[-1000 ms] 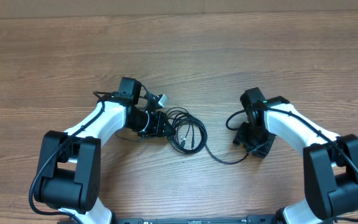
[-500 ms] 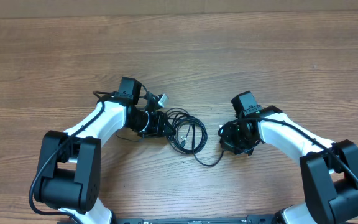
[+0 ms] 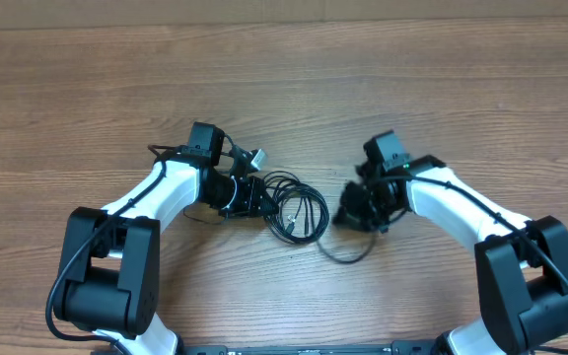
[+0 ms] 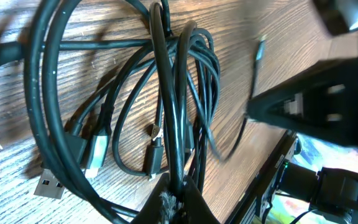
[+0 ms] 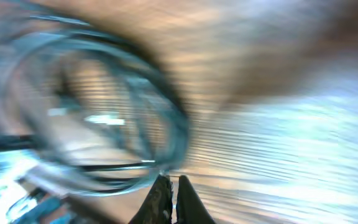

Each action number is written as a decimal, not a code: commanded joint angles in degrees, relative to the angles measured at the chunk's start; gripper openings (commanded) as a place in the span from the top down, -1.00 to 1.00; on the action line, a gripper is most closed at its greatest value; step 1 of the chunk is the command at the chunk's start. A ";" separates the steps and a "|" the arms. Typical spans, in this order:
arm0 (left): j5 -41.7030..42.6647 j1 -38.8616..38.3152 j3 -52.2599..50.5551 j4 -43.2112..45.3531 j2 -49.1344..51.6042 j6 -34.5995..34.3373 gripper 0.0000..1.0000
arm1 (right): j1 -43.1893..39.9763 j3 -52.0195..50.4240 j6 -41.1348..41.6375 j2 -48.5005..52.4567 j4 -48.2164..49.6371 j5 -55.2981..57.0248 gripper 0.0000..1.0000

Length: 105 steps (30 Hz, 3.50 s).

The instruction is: Untangle cables

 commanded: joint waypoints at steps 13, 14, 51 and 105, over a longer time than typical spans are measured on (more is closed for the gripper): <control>0.26 -0.07 -0.48 0.04 0.94 1.29 0.90 | 2.43 0.98 -4.33 -0.07 -4.39 -0.90 0.55; 0.26 -0.07 -0.48 0.04 0.92 1.29 0.89 | 3.08 0.63 -4.33 -0.07 -4.83 0.52 0.52; -0.13 -0.07 -0.48 0.04 0.94 1.29 0.85 | 9.03 -6.14 -29.83 -0.07 -4.48 3.32 0.05; -0.13 -0.07 -0.48 0.04 0.94 1.29 0.85 | 8.96 4.76 -16.39 -0.07 3.04 -4.52 0.93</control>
